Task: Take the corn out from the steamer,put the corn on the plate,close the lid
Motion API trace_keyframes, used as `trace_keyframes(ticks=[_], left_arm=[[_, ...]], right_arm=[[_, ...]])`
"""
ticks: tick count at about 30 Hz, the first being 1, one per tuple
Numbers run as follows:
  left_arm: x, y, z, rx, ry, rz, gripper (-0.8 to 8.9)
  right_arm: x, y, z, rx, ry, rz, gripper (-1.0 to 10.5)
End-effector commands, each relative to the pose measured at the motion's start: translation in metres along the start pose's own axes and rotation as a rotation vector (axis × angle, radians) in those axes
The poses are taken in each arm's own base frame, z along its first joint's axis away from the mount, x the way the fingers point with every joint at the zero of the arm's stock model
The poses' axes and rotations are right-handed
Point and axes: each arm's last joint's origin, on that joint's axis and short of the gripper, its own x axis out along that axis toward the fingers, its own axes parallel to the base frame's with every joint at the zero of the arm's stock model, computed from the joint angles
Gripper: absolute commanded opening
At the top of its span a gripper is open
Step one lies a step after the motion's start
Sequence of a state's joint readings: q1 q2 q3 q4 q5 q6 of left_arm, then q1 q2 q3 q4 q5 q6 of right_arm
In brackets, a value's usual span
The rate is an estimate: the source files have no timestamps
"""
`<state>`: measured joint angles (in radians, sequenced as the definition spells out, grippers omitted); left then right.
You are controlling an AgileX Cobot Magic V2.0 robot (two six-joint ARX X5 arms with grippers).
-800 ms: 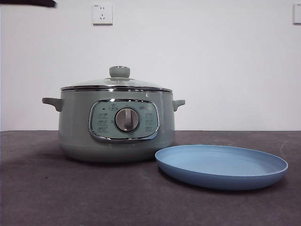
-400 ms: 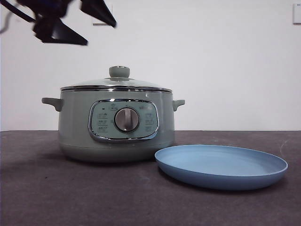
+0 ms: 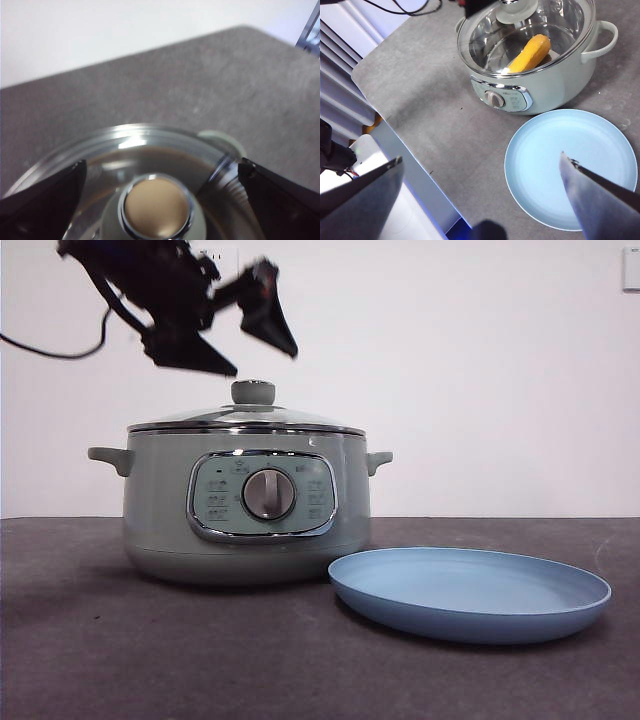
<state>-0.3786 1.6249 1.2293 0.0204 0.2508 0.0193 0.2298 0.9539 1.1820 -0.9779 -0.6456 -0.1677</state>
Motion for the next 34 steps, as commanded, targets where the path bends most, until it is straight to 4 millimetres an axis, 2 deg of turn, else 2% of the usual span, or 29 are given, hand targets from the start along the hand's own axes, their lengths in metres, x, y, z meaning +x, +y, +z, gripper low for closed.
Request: trace_keyframes(ticks=[1,9,15,21,34], left_arm=[[0.01,0.0,-0.011,0.03,0.048,0.019,5.39],[0.02,0.0,-0.024,0.016,0.12,0.024,5.23],[0.02,0.0,-0.025,0.012,0.131,0.021,2.19],[0.019,0.0,-0.027,0.003,0.154,0.016,0.03],[0.015,-0.003,-0.022,-0.005,0.137,-0.037,-0.12]], right_arm=[[0.0,0.0,0.001,-0.004,-0.005,0.0,6.0],[0.0,0.0,0.002,-0.008,-0.01,-0.001,6.0],[0.0,0.0,0.002,-0.009,-0.012,-0.001,6.0],[0.0,0.0,0.002,-0.009,-0.012,-0.001,6.0],[0.0,0.0,0.002,-0.009,-0.012,-0.001,6.0]])
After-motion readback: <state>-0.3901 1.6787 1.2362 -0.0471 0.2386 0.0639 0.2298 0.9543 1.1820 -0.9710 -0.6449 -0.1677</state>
